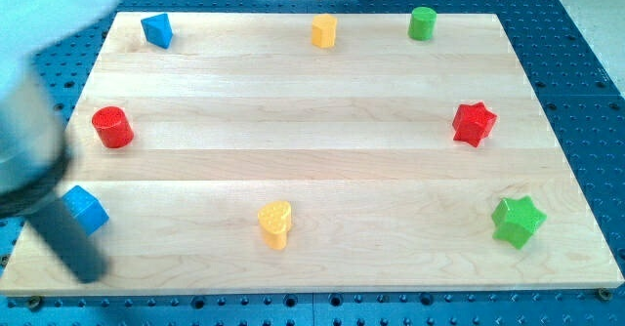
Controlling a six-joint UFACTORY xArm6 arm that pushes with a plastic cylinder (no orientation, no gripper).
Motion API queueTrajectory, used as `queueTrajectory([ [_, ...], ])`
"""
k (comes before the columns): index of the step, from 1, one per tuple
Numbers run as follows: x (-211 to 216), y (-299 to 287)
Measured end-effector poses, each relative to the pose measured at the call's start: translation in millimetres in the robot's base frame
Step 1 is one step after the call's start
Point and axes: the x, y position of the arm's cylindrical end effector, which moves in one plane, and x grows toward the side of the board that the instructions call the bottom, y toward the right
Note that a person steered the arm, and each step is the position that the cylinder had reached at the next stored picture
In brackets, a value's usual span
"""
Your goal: Move the cube diagonally to the heart
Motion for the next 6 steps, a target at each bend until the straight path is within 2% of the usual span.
queueTrajectory([
  [1, -33, -41],
  [2, -48, 15],
  [3, -52, 119],
  [4, -72, 177],
  [5, -133, 173],
  [6, -106, 203],
])
